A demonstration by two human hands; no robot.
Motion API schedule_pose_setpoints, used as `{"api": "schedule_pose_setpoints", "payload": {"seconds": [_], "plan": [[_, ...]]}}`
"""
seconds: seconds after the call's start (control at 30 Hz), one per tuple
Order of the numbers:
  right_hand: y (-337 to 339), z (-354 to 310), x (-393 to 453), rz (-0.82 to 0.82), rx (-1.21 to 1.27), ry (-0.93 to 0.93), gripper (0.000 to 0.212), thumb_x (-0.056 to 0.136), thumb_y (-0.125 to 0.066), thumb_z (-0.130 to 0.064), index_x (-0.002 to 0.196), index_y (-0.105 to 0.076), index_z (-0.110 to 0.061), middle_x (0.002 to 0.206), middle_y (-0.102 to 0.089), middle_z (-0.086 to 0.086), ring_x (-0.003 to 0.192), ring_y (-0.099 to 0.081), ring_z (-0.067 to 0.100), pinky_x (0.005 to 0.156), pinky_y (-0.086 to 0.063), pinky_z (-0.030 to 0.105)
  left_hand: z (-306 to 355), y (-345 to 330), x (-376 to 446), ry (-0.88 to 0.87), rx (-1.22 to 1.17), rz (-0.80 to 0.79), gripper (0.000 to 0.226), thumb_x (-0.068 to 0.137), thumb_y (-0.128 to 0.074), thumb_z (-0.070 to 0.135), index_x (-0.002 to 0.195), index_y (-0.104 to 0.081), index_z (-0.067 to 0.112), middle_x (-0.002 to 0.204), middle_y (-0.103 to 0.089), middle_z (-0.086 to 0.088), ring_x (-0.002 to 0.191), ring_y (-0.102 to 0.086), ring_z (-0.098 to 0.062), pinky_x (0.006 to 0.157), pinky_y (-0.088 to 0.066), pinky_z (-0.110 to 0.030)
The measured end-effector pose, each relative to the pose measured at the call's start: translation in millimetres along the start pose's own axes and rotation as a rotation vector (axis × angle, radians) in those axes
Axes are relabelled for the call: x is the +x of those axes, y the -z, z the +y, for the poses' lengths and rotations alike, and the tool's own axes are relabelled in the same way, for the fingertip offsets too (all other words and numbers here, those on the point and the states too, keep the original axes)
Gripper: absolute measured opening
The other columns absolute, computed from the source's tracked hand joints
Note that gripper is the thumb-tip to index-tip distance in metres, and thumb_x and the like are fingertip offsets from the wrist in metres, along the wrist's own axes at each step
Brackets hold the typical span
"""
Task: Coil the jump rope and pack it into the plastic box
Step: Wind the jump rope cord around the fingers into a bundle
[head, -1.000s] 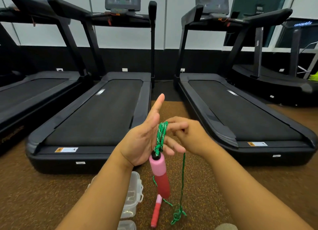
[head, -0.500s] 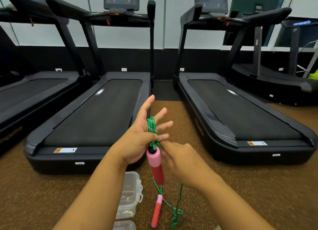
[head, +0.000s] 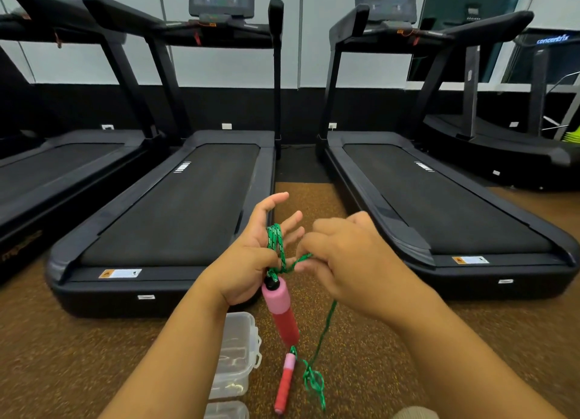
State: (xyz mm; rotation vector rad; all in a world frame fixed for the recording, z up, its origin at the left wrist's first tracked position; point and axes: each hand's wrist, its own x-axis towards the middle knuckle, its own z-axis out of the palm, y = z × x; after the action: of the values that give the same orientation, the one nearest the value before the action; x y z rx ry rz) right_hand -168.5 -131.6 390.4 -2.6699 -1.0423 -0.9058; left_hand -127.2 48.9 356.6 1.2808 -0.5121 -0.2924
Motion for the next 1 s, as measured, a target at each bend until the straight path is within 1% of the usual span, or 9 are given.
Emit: {"api": "schedule_pose_setpoints", "payload": {"seconds": [0.1, 0.2, 0.3, 0.4, 0.47, 0.6, 0.73, 0.83, 1.0], "plan": [[10.7, 6.5, 10.9, -0.011, -0.030, 0.013, 0.006, 0.081, -0.071, -0.028, 0.083, -0.065, -0.029, 0.076, -0.042, -0.017, 0.073, -0.054, 0.014, 0.068, -0.035, 0.037, 1.2, -4.2, -0.6, -0.015, -0.011, -0.025, 0.099, 0.064, -0.032, -0.025, 0.138, -0.037, 0.041, 0.134, -0.048, -0.024, 0.104, -0.065, -0.019, 0.091, -0.045, -0.049], [15.6, 11.5, 21.7, -0.062, -0.073, 0.021, 0.002, 0.086, -0.066, -0.026, 0.088, -0.067, -0.025, 0.080, -0.050, -0.008, 0.076, -0.052, 0.016, 0.072, -0.035, 0.039, 3.5, -8.0, -0.3, -0.035, 0.056, -0.052, 0.097, 0.066, -0.032, -0.024, 0.143, -0.028, 0.034, 0.100, -0.071, 0.000, 0.088, -0.066, -0.011, 0.097, -0.043, -0.056], [17.6, 17.1, 29.6, -0.075, -0.090, 0.032, 0.008, 0.085, -0.067, -0.026, 0.092, -0.067, -0.026, 0.084, -0.052, -0.006, 0.076, -0.053, 0.016, 0.074, -0.034, 0.038, 7.7, -13.4, -1.6, -0.030, 0.088, -0.081, 0.096, 0.068, -0.034, -0.022, 0.144, -0.026, 0.036, 0.090, -0.070, 0.007, 0.089, -0.069, -0.018, 0.091, -0.049, -0.052], [19.2, 23.0, 34.4, -0.069, -0.033, 0.005, 0.008, 0.088, -0.063, -0.029, 0.095, -0.065, -0.028, 0.085, -0.051, -0.009, 0.076, -0.050, 0.012, 0.079, -0.032, 0.036, 11.0, -17.2, -3.3, -0.017, 0.033, -0.114, 0.099, 0.066, -0.035, -0.021, 0.141, -0.030, 0.044, 0.104, -0.070, -0.003, 0.098, -0.067, -0.043, 0.084, -0.053, -0.044], [18.3, 28.2, 36.5, -0.044, 0.024, -0.025, 0.007, 0.090, -0.059, -0.026, 0.095, -0.064, -0.030, 0.084, -0.050, -0.010, 0.075, -0.050, 0.011, 0.078, -0.031, 0.035, 13.8, -18.2, -4.1, -0.015, 0.004, -0.142, 0.100, 0.066, -0.035, -0.020, 0.139, -0.033, 0.049, 0.119, -0.066, -0.016, 0.101, -0.064, -0.050, 0.084, -0.055, -0.043], [10.7, 40.6, 38.0, -0.041, 0.249, -0.153, 0.010, 0.091, -0.059, -0.024, 0.095, -0.065, -0.031, 0.082, -0.051, -0.014, 0.078, -0.051, 0.006, 0.080, -0.039, 0.034, 18.2, -19.6, -6.1, -0.057, 0.012, -0.180, 0.098, 0.070, -0.036, -0.017, 0.141, -0.029, 0.050, 0.119, -0.063, -0.027, 0.094, -0.065, -0.048, 0.081, -0.056, -0.042], [-0.5, 45.4, 32.1, -0.046, 0.599, -0.299, 0.015, 0.093, -0.058, -0.017, 0.098, -0.068, -0.027, 0.093, -0.064, -0.012, 0.090, -0.059, 0.001, 0.078, -0.047, 0.023, 21.3, -20.5, -7.0, -0.116, 0.026, -0.195, 0.090, 0.079, -0.040, -0.010, 0.143, -0.024, 0.051, 0.118, -0.060, -0.033, 0.087, -0.067, -0.044, 0.077, -0.056, -0.040], [-12.5, 43.0, 23.3, -0.056, 0.805, -0.417, 0.017, 0.096, -0.054, -0.015, 0.100, -0.069, -0.021, 0.094, -0.069, -0.007, 0.089, -0.063, 0.008, 0.079, -0.051, 0.027, 22.9, -20.0, -6.9, -0.148, 0.006, -0.233, 0.077, 0.089, -0.041, 0.001, 0.145, -0.020, 0.050, 0.119, -0.059, -0.035, 0.083, -0.069, -0.039, 0.074, -0.056, -0.039], [-41.3, 28.3, 8.1, -0.093, 0.975, -0.501, 0.028, 0.099, -0.045, -0.011, 0.112, -0.065, -0.025, 0.098, -0.068, -0.002, 0.077, -0.060, 0.006, 0.068, -0.050, 0.027, 19.8, -17.7, -2.2, -0.195, -0.071, -0.168, 0.062, 0.096, -0.038, 0.020, 0.147, -0.018, 0.049, 0.129, -0.056, -0.031, 0.099, -0.063, -0.043, 0.085, -0.055, -0.041]]}}
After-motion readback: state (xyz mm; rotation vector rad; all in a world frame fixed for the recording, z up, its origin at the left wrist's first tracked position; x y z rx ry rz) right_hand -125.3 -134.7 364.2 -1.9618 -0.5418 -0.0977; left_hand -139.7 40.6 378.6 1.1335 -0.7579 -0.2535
